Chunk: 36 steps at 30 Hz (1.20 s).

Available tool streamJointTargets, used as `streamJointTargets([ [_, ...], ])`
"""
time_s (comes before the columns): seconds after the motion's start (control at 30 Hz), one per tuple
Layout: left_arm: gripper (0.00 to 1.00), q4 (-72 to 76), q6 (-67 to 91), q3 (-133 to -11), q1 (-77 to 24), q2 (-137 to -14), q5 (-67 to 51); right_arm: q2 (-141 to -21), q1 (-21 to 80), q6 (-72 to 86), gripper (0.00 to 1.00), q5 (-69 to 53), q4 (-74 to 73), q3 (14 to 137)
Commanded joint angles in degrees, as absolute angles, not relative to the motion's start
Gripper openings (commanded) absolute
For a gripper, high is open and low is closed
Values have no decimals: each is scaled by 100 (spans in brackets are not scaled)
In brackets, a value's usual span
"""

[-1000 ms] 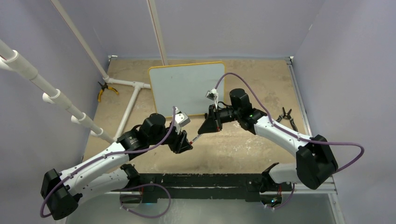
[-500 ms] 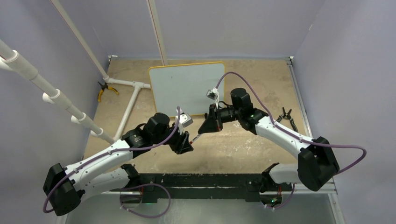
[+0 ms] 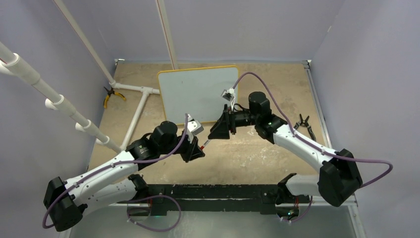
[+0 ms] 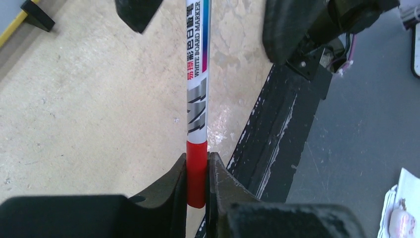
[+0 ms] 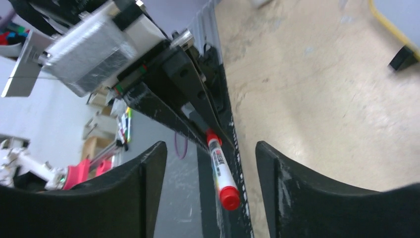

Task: Write a sentence on the whiteboard
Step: Open the whiteboard marker at the center of the board.

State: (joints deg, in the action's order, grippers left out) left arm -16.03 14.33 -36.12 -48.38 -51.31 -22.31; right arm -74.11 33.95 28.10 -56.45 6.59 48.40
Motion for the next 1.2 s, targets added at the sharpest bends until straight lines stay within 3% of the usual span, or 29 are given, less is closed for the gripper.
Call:
streamJointTargets([
  [0.0,0,-843,1972,-3500,-4823,-5053,-1929,-6928,3401,3803,72,-5020,2163,4611],
  [0.13,0,-242,2428,-3314,-4822,-5004,-1950,-6805,3418,4512,71,-4477,3050,4035],
  [0.3,0,-109,2523,-3268,-4822,-4975,-1877,-6876,3535,5032,62,-4270,3807,3714],
  [0.4,0,-90,2619,-3243,-4832,-4983,-1849,-6930,3617,5059,50,-4131,3836,3700],
  [0.5,0,140,2674,-3197,-4830,-4994,-1834,-6952,3639,5201,30,-4050,4050,3603],
  [0.53,0,148,2680,-3191,-4826,-4992,-1837,-6952,3646,5249,22,-4033,4131,3569],
  [0.57,0,149,2681,-3184,-4822,-4988,-1826,-6946,3643,5280,6,-3982,4140,3554],
  [0.6,0,137,2674,-3160,-4827,-4984,-1812,-6925,3641,5271,0,-3912,4126,3546],
  [0.8,0,59,2524,-3106,-4827,-4964,-1896,-6599,3515,4726,0,-3381,2964,3952],
  [1.17,0,-679,1935,-3391,-4843,-5170,-1997,-6346,2518,4436,0,-4034,2365,4394],
])
